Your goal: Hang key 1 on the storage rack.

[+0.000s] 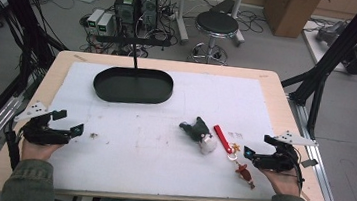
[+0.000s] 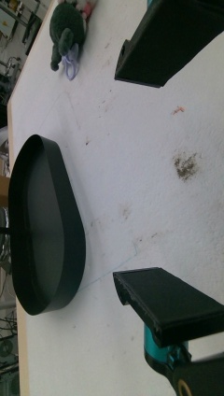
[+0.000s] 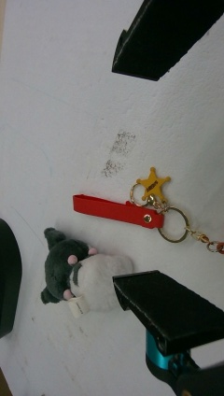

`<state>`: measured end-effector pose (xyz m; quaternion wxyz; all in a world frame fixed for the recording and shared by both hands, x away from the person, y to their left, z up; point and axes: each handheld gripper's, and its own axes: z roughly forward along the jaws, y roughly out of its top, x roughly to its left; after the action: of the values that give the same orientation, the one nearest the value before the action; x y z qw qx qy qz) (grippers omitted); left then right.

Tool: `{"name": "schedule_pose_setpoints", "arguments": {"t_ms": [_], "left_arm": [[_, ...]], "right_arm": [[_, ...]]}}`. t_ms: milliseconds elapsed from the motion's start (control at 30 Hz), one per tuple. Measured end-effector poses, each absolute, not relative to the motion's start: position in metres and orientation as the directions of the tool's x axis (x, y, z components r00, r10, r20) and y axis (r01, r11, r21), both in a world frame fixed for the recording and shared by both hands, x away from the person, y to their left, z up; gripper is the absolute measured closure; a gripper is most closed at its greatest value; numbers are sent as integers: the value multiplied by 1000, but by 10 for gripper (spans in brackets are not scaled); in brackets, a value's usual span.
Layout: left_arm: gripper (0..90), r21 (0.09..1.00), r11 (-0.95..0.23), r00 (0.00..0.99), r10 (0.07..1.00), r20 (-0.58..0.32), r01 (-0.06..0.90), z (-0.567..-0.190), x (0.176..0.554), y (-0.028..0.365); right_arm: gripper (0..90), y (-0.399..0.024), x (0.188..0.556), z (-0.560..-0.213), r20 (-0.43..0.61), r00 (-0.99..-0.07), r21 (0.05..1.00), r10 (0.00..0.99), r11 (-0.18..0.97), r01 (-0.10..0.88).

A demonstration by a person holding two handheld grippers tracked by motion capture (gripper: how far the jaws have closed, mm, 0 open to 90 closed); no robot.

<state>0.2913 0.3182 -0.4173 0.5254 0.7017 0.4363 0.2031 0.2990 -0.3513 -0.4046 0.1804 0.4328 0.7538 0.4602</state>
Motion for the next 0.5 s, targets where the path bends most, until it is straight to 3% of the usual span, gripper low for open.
{"name": "schedule_pose_setpoints", "arguments": {"t_ms": [500], "left_arm": [[54,915,-59,539,823,-182,399,-417,291,318]], "right_arm": [[5,-334,309,-394,120,-600,850,791,231,474]]}}
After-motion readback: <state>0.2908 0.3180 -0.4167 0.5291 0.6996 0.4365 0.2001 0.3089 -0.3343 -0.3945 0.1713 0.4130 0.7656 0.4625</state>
